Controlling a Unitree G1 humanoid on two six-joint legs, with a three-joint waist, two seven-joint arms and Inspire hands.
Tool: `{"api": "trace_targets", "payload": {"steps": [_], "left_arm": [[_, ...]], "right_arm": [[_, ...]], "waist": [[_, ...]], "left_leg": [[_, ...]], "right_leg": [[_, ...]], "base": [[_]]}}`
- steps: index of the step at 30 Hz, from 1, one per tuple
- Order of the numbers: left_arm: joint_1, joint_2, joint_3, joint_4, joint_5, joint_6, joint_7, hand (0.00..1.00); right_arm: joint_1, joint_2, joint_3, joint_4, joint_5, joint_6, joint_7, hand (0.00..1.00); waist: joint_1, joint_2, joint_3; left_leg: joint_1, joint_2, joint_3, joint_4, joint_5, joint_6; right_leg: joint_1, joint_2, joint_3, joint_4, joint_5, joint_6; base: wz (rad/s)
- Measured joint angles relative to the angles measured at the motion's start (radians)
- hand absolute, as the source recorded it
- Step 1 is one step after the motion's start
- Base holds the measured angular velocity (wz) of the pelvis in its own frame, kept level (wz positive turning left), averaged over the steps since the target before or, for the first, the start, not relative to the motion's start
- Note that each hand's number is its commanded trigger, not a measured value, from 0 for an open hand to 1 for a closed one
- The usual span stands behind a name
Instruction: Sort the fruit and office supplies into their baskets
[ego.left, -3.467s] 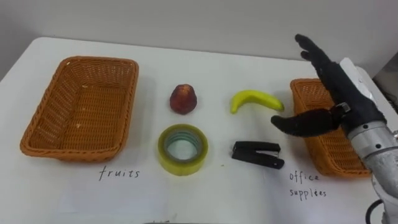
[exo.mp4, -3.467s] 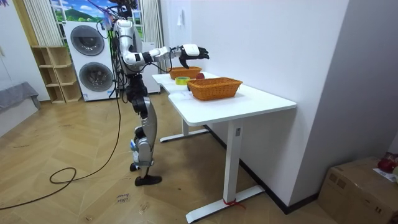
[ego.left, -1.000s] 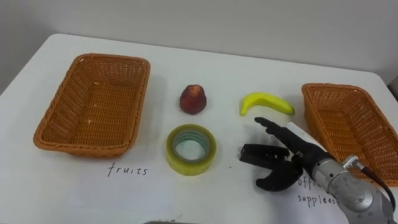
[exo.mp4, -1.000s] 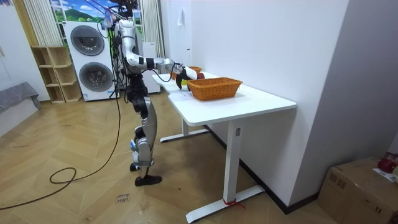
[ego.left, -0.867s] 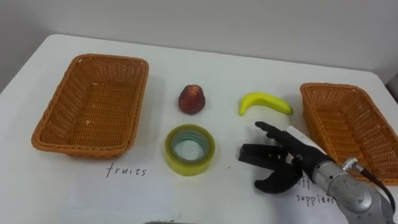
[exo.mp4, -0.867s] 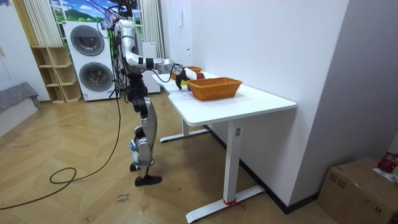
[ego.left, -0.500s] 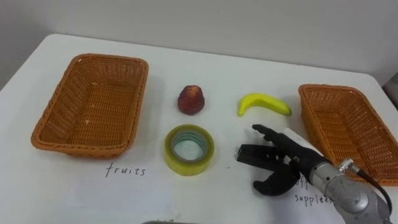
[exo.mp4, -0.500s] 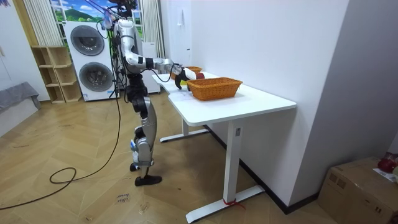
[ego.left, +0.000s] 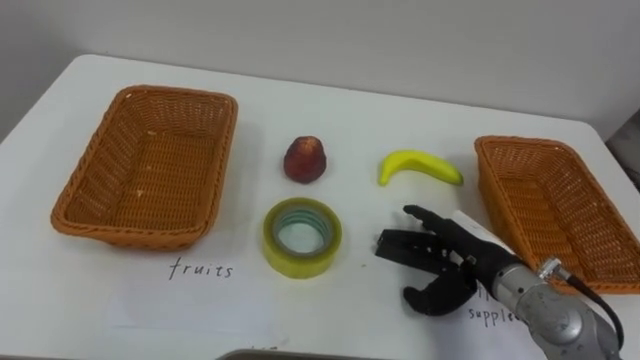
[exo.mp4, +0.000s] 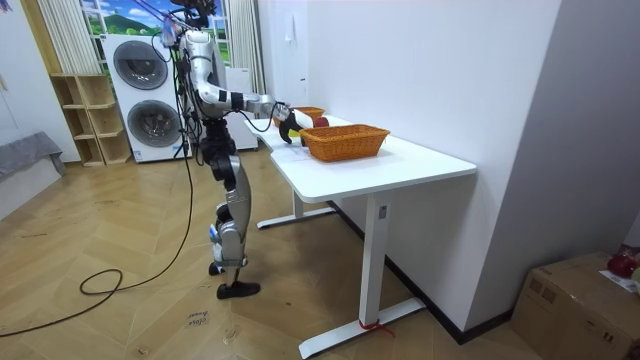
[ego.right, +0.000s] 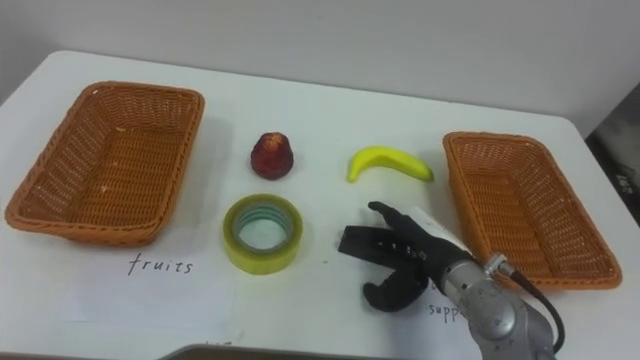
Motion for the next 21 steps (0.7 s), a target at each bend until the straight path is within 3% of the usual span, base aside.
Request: {"api": "trace_targets", "payload": {"steps": [9, 21], "left_arm": [[-0.002, 0.001, 0.002, -0.003, 0.000, 0.002, -0.003, 0.00], [-0.009, 0.002, 0.004, -0.003, 0.000, 0.002, -0.002, 0.00]], "right_arm": [[-0.014, 0.000, 0.001, -0.005, -0.048, 0.002, 0.025, 0.00], [-0.054, 0.007, 0.015, -0.008, -0.122, 0.038, 0.065, 0.00]], "waist": [[0.009, -0.004, 0.0007], [0.027, -0.013, -0.0018]], "left_leg": [[-0.003, -0.003, 0.000, -0.001, 0.000, 0.000], [-0.004, -0.005, 0.000, 0.001, 0.000, 0.000]], "right_leg": [[-0.004, 0.002, 0.001, -0.001, 0.000, 0.000], [-0.005, 0.001, 0.000, -0.003, 0.000, 0.000]], "base": [[0.00], [0.00]]}}
